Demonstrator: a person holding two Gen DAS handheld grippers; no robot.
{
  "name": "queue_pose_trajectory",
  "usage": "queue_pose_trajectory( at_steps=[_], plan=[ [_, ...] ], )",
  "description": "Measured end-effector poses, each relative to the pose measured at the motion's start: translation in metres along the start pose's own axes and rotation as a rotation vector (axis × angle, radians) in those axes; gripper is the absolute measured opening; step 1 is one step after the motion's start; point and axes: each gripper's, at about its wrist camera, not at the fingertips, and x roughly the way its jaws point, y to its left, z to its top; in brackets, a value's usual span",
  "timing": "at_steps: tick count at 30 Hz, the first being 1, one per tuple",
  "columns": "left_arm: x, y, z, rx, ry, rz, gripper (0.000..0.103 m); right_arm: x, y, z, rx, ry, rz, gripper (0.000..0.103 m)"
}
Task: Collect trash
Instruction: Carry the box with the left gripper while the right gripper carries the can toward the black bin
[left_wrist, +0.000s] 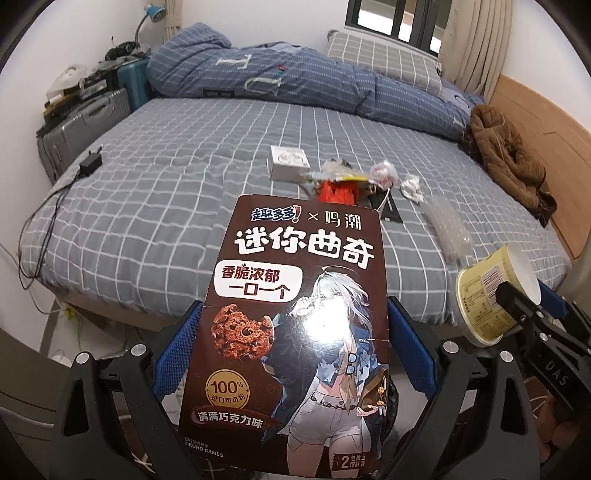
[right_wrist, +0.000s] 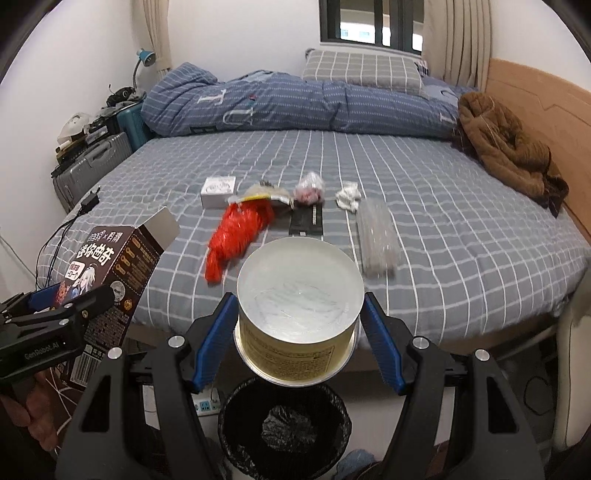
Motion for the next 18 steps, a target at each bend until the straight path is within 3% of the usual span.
queue_pose_trajectory(
  at_steps=[18],
  plan=[
    [0.045, 0.005, -0.069, 0.008, 0.14, 0.028, 0.092, 0.037, 0.001, -0.068, 0.024, 0.123, -0.007, 0.066]
  ],
)
